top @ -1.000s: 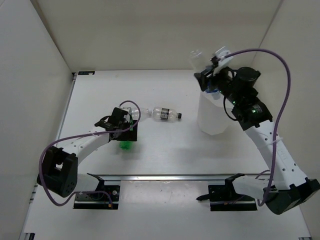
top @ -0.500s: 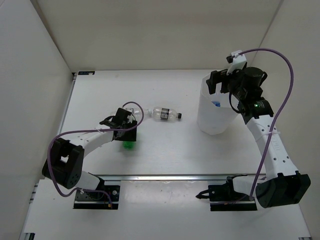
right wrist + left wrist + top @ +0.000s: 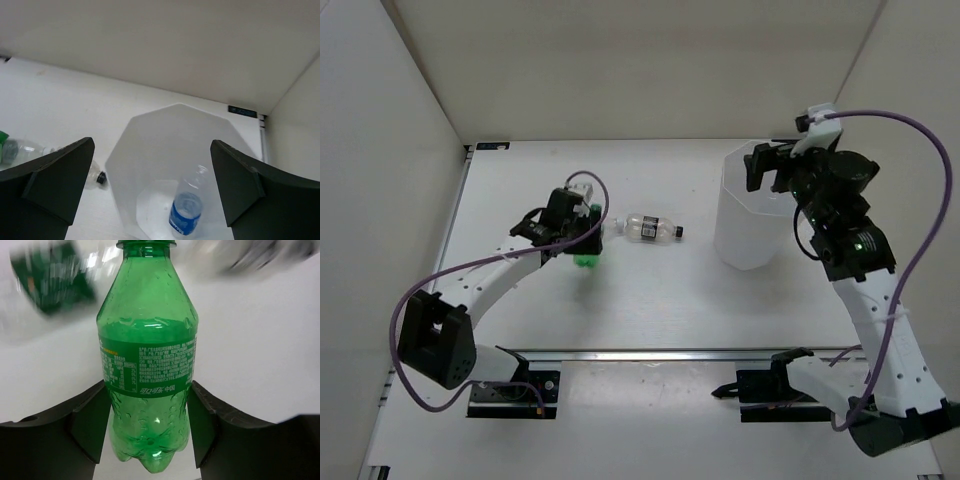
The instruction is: Put the plastic bottles in the bin
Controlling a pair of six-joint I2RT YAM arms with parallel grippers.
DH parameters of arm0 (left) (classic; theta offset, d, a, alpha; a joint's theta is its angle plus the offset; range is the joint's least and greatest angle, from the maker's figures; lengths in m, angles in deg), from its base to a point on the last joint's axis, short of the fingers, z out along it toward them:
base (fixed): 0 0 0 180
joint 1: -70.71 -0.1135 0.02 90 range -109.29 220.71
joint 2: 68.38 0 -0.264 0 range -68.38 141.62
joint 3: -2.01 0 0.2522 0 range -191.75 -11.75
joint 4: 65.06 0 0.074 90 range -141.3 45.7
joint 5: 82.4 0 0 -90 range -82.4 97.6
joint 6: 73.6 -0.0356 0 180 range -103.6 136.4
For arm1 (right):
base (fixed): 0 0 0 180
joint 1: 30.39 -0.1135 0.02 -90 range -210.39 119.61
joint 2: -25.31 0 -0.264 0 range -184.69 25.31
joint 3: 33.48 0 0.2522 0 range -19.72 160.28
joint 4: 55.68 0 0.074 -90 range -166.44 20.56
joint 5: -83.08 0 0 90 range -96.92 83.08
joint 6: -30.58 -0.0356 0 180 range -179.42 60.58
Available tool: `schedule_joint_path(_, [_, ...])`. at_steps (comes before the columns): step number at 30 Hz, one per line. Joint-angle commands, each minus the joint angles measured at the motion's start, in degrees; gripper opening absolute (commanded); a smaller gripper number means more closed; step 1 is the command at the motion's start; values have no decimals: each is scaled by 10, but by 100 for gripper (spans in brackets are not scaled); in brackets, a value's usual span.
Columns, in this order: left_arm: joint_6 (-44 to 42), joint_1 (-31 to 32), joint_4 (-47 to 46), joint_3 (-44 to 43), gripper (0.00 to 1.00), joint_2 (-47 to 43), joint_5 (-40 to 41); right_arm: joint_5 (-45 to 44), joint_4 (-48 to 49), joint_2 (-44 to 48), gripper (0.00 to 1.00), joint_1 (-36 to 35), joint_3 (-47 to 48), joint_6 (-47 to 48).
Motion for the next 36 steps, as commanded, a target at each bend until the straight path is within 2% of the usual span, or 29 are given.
schedule_joint_path(1, [-1, 28, -56, -128, 57, -44, -46, -123, -25, 71, 99, 27, -30, -29])
schedule_joint_path(4, [1, 63, -118, -193, 61, -25, -75, -143, -32, 118, 99, 68, -89, -40])
schedule_joint_path(10, [53, 126, -402, -326, 69, 91, -155, -208, -28, 226, 99, 124, -178, -42])
schedule_joint_path(12, [58, 152, -416, -407, 70, 155, -158, -234, -16, 250, 99, 121, -202, -44])
schedule_joint_path(14, [55, 181, -411, -498, 71, 256, -170, -258, -7, 271, 99, 105, -219, -38])
schedule_joint_path(17, [48, 212, -313, -753, 72, 393, -155, -320, 5, 288, 99, 63, -229, -10])
schedule_joint_path(18, [53, 221, -284, -820, 73, 441, -155, -357, 1, 288, 99, 39, -226, 0])
schedule_joint_path(19, [65, 223, -282, -845, 72, 477, -154, -379, 7, 289, 99, 23, -229, 5])
schedule_joint_path(21, [88, 228, -286, -877, 73, 505, -161, -428, 23, 302, 100, -38, -240, 22])
schedule_joint_path(22, [94, 232, -295, -870, 73, 504, -163, -444, 35, 306, 100, -55, -244, 28])
schedule_joint_path(24, [85, 239, -316, -827, 79, 497, -159, -523, 62, 334, 99, -145, -261, 36])
schedule_joint_path(25, [79, 244, -321, -815, 87, 485, -159, -542, 92, 342, 99, -168, -271, 50])
schedule_joint_path(26, [77, 249, -322, -804, 96, 484, -170, -587, 113, 365, 99, -224, -279, 73])
schedule_joint_path(27, [67, 257, -303, -811, 99, 482, -177, -638, 160, 390, 100, -291, -293, 91])
schedule_joint_path(28, [53, 261, -301, -828, 99, 484, -173, -703, 234, 404, 99, -374, -310, 136])
schedule_joint_path(29, [44, 260, -267, -831, 99, 485, -168, -744, 373, 438, 99, -424, -324, 227])
schedule_joint_path(30, [38, 261, -257, -840, 99, 484, -172, -827, 486, 465, 99, -532, -352, 418])
schedule_joint_path(31, [41, 259, -256, -838, 99, 481, -171, -840, 689, 490, 99, -642, -373, 507])
schedule_joint_path(33, [33, 258, -244, -839, 98, 470, -170, -840, 502, 498, 99, -739, -334, 377])
schedule_joint_path(34, [23, 257, -238, -838, 99, 462, -159, -841, 413, 479, 99, -784, -309, 352])
schedule_joint_path(35, [11, 255, -224, -836, 98, 449, -151, -836, 551, 447, 99, -784, -313, 470])
schedule_joint_path(36, [4, 257, -210, -824, 99, 441, -142, -824, 666, 396, 99, -763, -315, 647])
